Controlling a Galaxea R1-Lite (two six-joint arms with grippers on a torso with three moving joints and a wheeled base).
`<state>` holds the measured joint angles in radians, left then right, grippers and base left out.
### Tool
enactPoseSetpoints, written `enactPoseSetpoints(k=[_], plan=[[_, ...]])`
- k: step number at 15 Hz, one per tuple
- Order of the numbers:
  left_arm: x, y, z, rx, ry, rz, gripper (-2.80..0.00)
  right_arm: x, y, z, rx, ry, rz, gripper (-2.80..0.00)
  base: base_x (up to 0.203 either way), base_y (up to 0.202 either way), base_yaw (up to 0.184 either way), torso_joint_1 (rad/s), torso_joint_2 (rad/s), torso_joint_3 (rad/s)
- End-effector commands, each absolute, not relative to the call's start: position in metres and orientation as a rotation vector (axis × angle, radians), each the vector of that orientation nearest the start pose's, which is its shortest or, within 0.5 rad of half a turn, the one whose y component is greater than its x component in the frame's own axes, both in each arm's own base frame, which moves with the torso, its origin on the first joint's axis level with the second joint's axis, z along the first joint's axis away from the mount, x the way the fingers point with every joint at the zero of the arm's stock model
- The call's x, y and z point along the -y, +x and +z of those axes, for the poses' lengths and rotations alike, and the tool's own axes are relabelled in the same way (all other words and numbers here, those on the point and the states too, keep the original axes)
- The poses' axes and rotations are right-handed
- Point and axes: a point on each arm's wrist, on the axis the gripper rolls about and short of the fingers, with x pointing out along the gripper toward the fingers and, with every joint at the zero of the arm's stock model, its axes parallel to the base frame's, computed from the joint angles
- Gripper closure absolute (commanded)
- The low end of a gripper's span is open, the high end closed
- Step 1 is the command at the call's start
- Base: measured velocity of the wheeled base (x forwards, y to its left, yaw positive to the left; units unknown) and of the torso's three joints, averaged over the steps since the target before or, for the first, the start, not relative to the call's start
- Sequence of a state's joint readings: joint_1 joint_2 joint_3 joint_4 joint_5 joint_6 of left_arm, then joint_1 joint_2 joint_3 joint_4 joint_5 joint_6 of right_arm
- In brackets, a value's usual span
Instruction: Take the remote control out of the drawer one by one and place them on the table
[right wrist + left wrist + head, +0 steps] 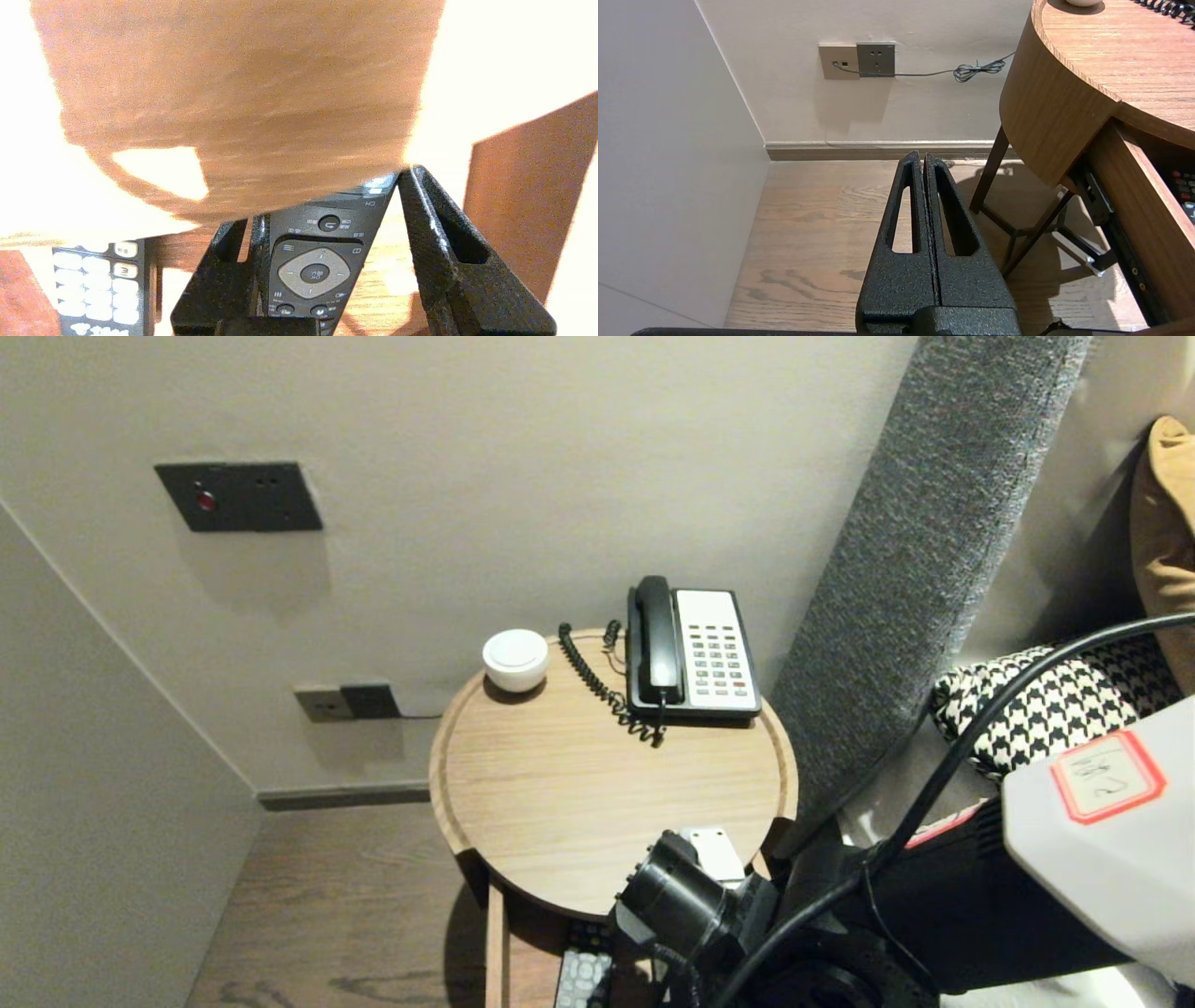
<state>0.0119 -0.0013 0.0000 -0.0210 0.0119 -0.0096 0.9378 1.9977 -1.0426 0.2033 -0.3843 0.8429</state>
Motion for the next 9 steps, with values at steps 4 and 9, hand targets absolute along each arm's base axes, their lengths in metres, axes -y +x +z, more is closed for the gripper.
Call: enactPoseSetpoints(k=[4,9], plan=[[0.0,-0.023,0.078,0.024,-0.009,0.024,0.0,-0.241,0.209,0.119,-1.033,0.149,0.066,0.0,0.0,0.0,0.0,0.0,0.0,0.0],[0.0,-0.023,0.078,0.025,-0.01,0.024,0.0,-0.234,0.22,0.116,-1.106,0.206,0.084,0.0,0.0,0.0,0.0,0.0,0.0,0.0]])
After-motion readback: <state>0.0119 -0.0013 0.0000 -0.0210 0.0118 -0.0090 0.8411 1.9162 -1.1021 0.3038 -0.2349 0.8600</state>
